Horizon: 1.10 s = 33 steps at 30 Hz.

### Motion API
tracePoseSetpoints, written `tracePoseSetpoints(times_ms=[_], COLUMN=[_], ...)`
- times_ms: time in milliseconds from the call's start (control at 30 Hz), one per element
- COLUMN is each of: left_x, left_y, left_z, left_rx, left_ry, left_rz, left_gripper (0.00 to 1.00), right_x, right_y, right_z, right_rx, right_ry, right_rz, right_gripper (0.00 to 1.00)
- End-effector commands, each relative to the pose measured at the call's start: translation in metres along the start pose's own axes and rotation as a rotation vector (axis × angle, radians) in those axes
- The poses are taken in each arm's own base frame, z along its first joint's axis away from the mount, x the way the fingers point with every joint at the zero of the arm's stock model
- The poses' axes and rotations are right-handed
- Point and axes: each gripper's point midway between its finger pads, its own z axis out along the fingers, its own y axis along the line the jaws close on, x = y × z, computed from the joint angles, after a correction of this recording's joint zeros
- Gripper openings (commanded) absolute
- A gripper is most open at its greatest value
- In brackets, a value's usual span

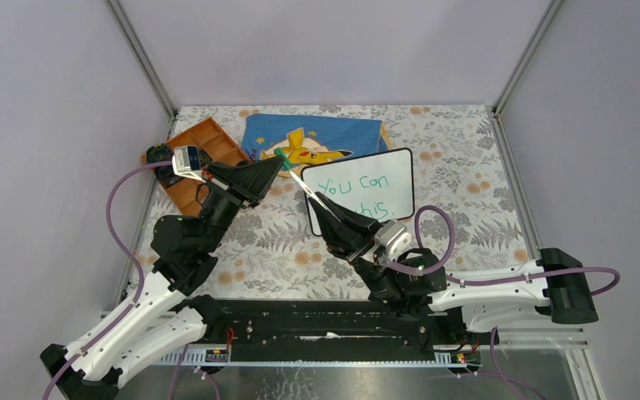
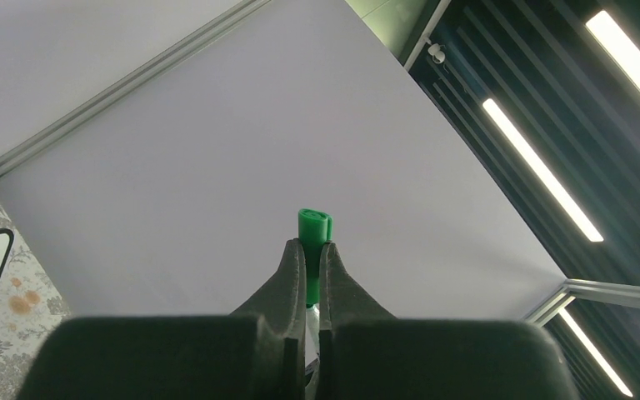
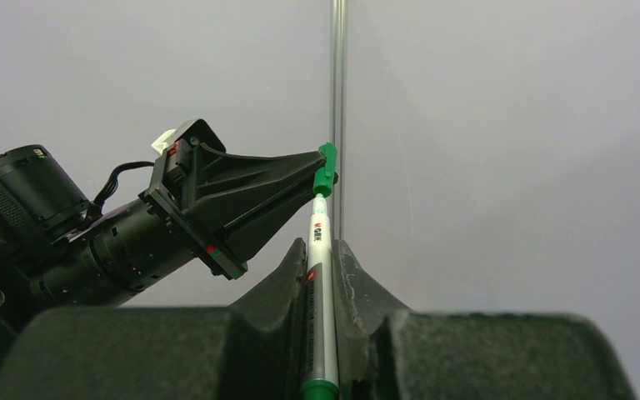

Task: Write a sentence on the whiteboard
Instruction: Close the whiteboard marker at the center of the board.

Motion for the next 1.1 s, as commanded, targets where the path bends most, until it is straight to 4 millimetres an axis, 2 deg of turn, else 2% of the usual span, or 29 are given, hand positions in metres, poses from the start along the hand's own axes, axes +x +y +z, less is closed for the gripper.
tracePoseSetpoints(times_ms=[0, 700, 1067], left_x=[-0.003, 0.002, 0.002], left_y=[-0.012, -0.017, -0.027], left_z=[-0.002, -0.005, -0.004], left_rx=[0.048, 0.071, 0.104], left_ry=[-0.006, 0.025, 0.034], left_rz=[-0.005, -0.013, -0.056], left_gripper=[0.0, 0.0, 0.0], right_x=[-0.028, -0.029, -0.029], right_y=[-0.01, -0.011, -0.001], right_z=[0.01, 0.013, 0.022], right_rx=[0.051, 0.067, 0.048], right_ry=[-0.074, -0.079, -0.13], right_rz=[0.046, 0.032, -0.138], right_gripper=[0.0, 0.0, 0.0])
